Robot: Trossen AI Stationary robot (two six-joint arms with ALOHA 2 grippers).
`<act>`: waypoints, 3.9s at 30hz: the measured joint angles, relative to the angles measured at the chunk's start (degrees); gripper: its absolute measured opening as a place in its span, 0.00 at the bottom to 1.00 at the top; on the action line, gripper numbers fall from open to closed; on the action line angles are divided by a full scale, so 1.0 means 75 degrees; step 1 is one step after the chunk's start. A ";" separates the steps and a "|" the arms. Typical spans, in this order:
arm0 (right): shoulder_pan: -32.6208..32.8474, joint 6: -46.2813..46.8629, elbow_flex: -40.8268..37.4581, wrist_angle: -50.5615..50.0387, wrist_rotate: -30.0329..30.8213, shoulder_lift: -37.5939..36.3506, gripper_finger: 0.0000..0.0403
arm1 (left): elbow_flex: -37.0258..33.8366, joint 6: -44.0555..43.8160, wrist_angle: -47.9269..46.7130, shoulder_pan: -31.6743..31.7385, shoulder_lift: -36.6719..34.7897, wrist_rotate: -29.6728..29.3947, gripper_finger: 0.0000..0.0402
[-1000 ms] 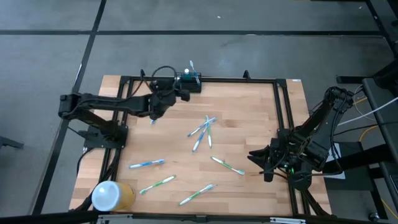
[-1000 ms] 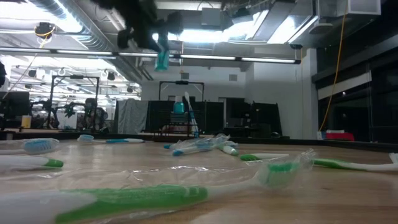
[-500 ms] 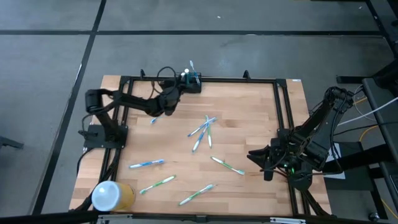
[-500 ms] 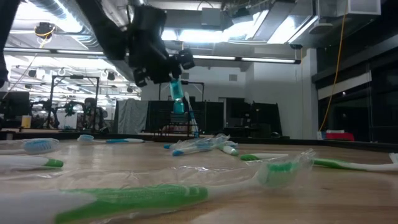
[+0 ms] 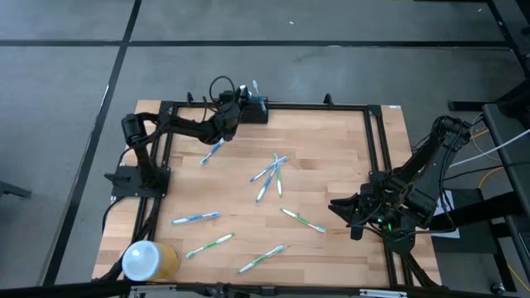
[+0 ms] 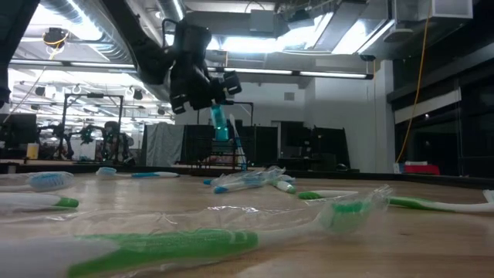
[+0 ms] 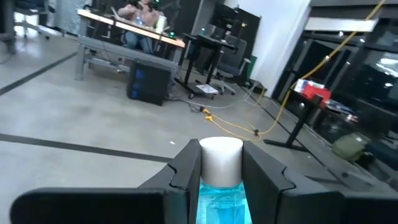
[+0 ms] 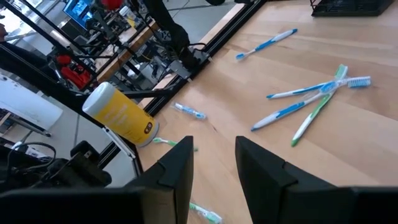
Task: Pick & Place toothbrushing station
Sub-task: Put the mouthwash into the wire organizer, then put the blue toothbrush into the wire organizer
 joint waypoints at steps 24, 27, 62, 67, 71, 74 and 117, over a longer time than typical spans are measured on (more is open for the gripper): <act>0.0000 0.0225 0.0000 0.0000 0.0020 0.0001 0.30 | -0.0006 -0.0028 0.0500 -0.0053 0.0656 -0.0156 0.21; 0.0000 0.0225 0.0000 -0.0001 0.0020 0.0001 0.30 | -0.0006 -0.0026 0.0495 -0.0047 0.0656 -0.0162 0.21; 0.0000 0.0048 0.0000 0.0001 0.0418 0.0001 0.30 | -0.0121 0.1852 -0.1234 -0.0409 -0.1225 0.0086 0.20; 0.0000 -0.0144 0.0000 0.0000 0.0652 0.0001 0.30 | -0.0255 0.1997 -0.4460 -0.0367 -0.2836 0.1030 0.20; -0.0081 -0.0323 0.0000 0.0001 0.0911 0.0001 0.30 | -0.0286 0.1710 -0.7330 -0.0391 -0.4300 0.1639 0.20; -0.0206 -0.0349 -0.0003 -0.0002 0.0908 0.0004 0.30 | -0.0286 0.0564 -0.9732 -0.0398 -0.5304 0.2284 0.21; -0.0353 -0.1104 -0.0003 0.1632 0.1422 -0.0002 0.30 | -0.0525 -0.3621 -1.3712 -0.2602 -0.1864 0.4245 0.57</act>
